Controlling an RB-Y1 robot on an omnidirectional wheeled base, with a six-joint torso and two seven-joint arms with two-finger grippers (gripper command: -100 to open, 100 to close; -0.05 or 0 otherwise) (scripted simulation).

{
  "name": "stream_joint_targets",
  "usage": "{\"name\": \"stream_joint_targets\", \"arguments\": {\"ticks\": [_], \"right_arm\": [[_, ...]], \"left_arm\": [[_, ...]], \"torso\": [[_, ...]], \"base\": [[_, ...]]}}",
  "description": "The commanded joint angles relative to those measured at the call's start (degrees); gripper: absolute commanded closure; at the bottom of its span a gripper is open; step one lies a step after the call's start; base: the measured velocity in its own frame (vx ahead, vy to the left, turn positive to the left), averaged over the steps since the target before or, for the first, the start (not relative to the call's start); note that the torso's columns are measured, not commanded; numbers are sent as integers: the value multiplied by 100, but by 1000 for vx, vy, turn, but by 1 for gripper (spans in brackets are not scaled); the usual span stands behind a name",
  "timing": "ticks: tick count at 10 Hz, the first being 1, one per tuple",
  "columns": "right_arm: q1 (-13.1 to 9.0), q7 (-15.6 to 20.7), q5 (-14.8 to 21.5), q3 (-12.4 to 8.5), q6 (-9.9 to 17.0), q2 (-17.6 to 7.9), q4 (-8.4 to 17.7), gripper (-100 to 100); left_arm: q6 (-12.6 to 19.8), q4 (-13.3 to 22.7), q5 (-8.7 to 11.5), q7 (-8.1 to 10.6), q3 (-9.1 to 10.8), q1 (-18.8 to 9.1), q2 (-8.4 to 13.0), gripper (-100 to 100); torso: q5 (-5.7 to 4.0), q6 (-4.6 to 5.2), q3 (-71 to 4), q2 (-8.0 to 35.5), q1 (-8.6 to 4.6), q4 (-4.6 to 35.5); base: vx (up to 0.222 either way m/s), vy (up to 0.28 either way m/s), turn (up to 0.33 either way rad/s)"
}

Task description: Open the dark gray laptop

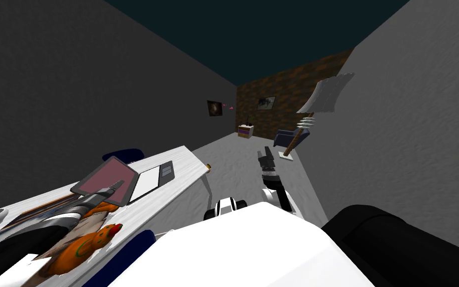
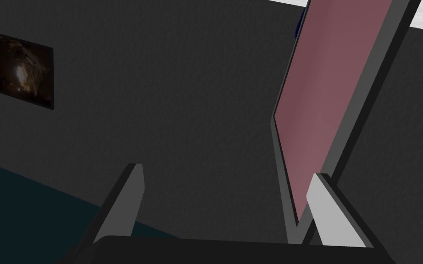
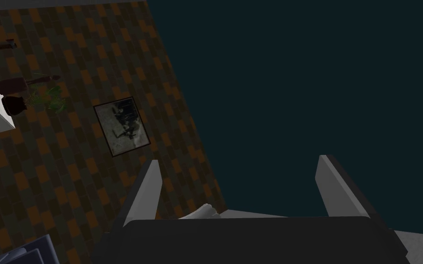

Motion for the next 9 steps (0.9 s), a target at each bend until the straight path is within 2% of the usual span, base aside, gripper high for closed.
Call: {"name": "stream_joint_targets", "arguments": {"ticks": [1, 8, 9], "right_arm": [[0, 0, 0, 0, 0, 0, 0, 0], [0, 0, 0, 0, 0, 0, 0, 0], [0, 0, 0, 0, 0, 0, 0, 0]], "left_arm": [[12, -5, 157, 61, 61, 187, 329, -100], [83, -57, 596, 239, 220, 716, 1235, -100], [89, -57, 633, 254, 233, 759, 1307, -100]], "torso": [[-6, -5, 1, 5, -1, 3], [1, 4, -3, -4, -6, -3], [0, 4, -1, -1, -5, -1]], "base": [[-15, 31, 9], [-15, 38, 10], [-15, 31, 7]]}}
